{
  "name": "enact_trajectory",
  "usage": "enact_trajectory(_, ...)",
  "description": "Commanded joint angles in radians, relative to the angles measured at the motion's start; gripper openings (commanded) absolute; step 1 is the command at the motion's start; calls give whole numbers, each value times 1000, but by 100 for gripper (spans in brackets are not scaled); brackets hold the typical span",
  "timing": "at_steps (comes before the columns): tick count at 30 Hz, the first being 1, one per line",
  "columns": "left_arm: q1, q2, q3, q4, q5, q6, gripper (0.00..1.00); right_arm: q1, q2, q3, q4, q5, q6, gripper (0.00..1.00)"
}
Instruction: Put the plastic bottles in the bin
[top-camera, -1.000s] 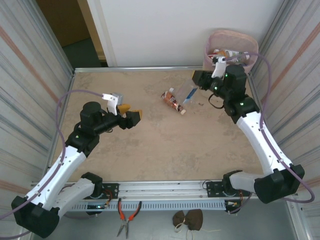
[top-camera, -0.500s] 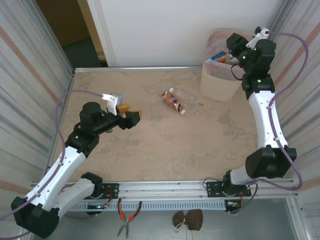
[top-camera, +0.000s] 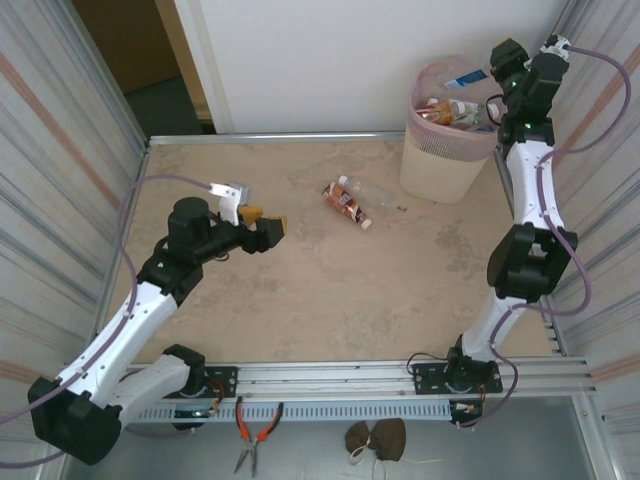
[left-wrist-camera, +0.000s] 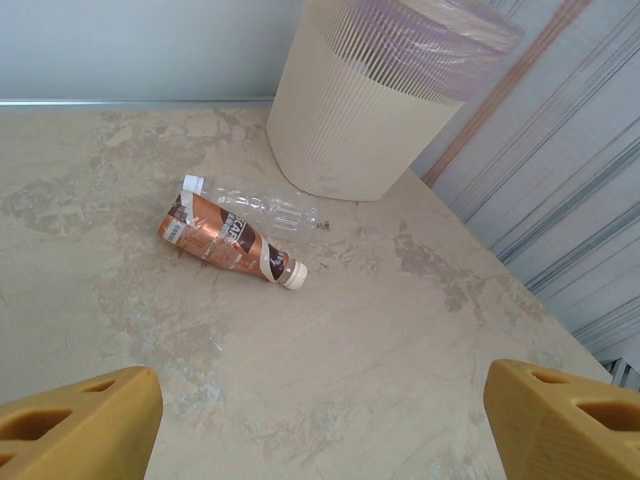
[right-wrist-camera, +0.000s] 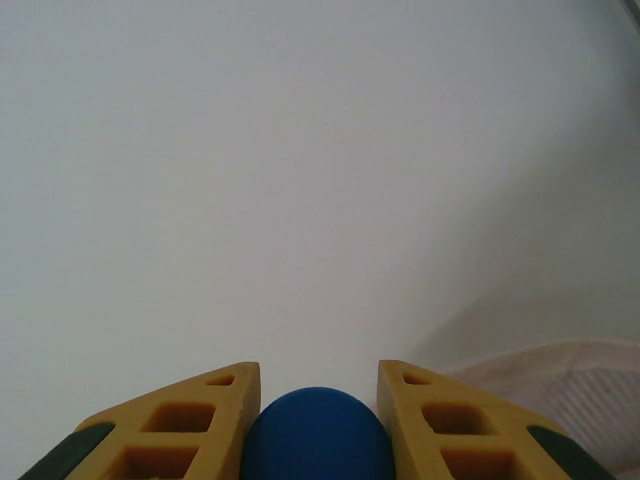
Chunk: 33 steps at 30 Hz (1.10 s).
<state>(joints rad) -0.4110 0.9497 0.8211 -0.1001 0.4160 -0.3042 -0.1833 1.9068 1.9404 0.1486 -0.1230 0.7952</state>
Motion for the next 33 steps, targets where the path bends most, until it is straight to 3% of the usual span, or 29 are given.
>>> enact_trajectory(1,12,21,56,33,-19,7,84,2,87,112,61,5,49,2)
enact_trajectory(9,18,79,89,43,-18,6,84,11,291,275,36,-16,78,3)
enact_trajectory(17,21,108,102,51,-6,6,84,24,378,296,-21,-60,77,10)
enact_trajectory(22,22,109,101,57,-1,0,84,20,400,361,-159,-82,17,31)
enact_trajectory(26,24,101,100,56,5,0,84,19,349,367,-238,-19,-82,45)
enact_trajectory(33,25,74,95,52,6,7,84,15,241,384,-348,58,-261,55)
